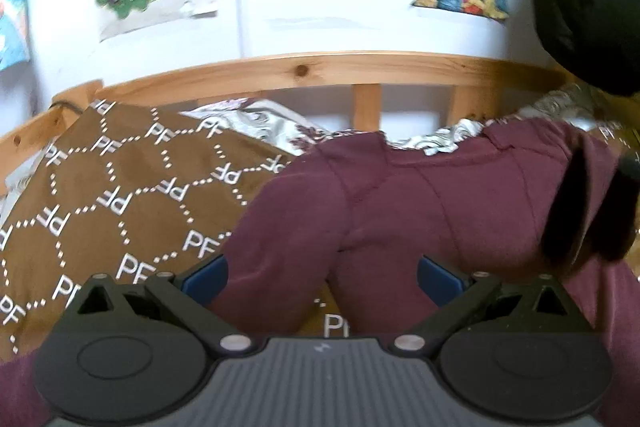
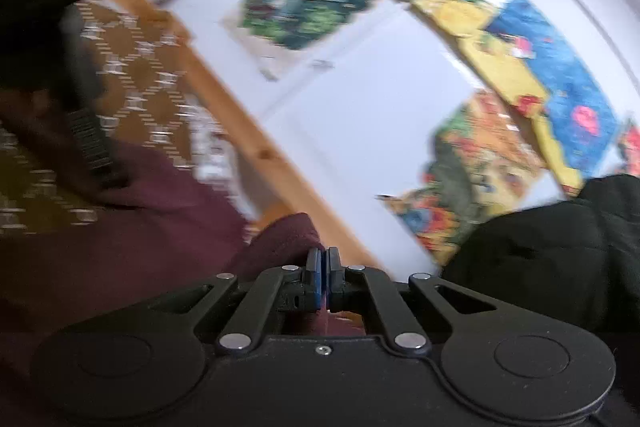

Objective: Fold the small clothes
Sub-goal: 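Carry the held sleeve with the right gripper across the shirt body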

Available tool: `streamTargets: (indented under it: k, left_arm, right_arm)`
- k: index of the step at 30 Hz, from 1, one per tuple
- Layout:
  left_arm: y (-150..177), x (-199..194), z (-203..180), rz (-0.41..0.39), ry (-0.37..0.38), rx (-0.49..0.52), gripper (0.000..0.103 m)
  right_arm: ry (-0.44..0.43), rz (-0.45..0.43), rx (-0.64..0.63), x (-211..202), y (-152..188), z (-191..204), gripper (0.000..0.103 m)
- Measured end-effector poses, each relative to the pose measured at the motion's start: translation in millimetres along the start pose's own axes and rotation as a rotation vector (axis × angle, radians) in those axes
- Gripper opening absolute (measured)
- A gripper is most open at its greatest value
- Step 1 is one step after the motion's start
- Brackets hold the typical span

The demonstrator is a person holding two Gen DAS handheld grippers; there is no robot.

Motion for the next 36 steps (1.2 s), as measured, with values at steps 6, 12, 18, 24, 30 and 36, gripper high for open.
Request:
streamTargets:
  k: [6, 12, 18, 24, 30, 36]
  left_arm:
    - [4.0, 1.8, 12.4, 0.013, 0.003, -0.021, 0.103]
    - [6.4, 3.1, 8.5, 0.017, 0.031, -0.017, 0.103]
    - [10.0, 1.0, 1.6, 0.022, 0.056, -0.002, 0.103]
    - [10.6, -2.1, -3.3, 0.029, 0.066, -0.006, 0.103]
    - [15.7, -6.9, -9.4, 0.035, 0.084, 0.010, 0.103]
    - [20.5, -3.2, -7.4, 0.067, 0.079, -0.002, 0.103]
  right_arm:
    - [-0.211, 0.032, -0.020, 3.2, 1.6, 54.6, 0.000]
    - [-0.359, 0.072, -0.028, -0.6, 10.2, 87.8, 0.000]
    - [-0.330, 0.069, 0.068, -19.8, 17.5, 80.8, 0.000]
    - [-0.123, 0.084, 0.621, -28.2, 27.5, 6.9, 0.001]
    - [-0.118, 0.081, 1.063, -23.4, 52.8, -20.1, 0.001]
    - [-0.255, 0.215, 0.987, -24.8, 61.8, 21.6, 0.001]
Point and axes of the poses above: each gripper's, at about its wrist camera, not at the fingertips, and x roughly the way its jaws point, z to its left, y to its underside, the point moved 5 cm from there along x, roughly the way its jaws point, and after that the axes turned 9 degrees about -y, right-handed, at the moved point
